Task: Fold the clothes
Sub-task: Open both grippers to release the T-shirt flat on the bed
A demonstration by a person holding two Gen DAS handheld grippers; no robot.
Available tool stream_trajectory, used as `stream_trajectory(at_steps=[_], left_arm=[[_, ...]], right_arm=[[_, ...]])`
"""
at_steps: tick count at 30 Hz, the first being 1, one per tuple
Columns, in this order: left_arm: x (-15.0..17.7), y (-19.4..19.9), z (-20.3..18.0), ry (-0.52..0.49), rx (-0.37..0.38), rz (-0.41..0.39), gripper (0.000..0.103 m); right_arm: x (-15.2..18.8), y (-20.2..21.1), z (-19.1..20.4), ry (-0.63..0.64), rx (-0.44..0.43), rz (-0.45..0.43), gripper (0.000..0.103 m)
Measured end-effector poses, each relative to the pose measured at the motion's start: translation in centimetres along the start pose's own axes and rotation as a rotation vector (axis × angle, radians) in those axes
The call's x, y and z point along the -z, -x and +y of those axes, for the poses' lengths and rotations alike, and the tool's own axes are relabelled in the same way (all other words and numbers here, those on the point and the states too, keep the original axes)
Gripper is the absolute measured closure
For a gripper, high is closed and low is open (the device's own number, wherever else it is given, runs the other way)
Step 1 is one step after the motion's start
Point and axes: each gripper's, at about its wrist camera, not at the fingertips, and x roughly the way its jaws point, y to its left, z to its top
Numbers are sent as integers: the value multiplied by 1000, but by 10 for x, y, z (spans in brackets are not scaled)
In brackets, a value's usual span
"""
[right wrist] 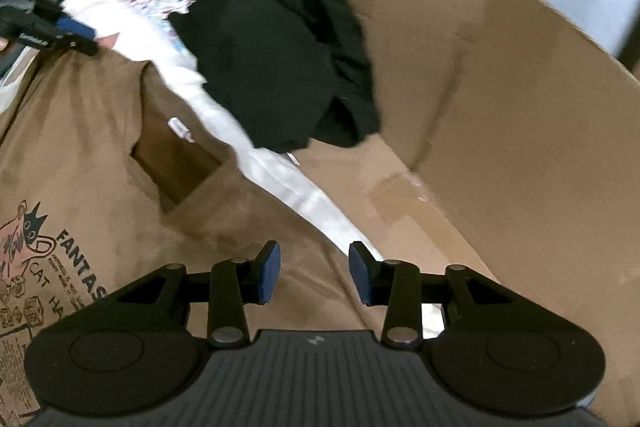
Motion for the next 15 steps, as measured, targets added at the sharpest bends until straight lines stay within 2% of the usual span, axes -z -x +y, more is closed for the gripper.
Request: stream_trajectory(at_steps=[7,15], left_arm=[[-1,-26,-15,-52,33,-2,65],[1,-43,-22,-76,78,-13,64]], right_arm=[[-12,-30,14,38,-28,11,61],[-20,-57,19,64,-104,13,62]])
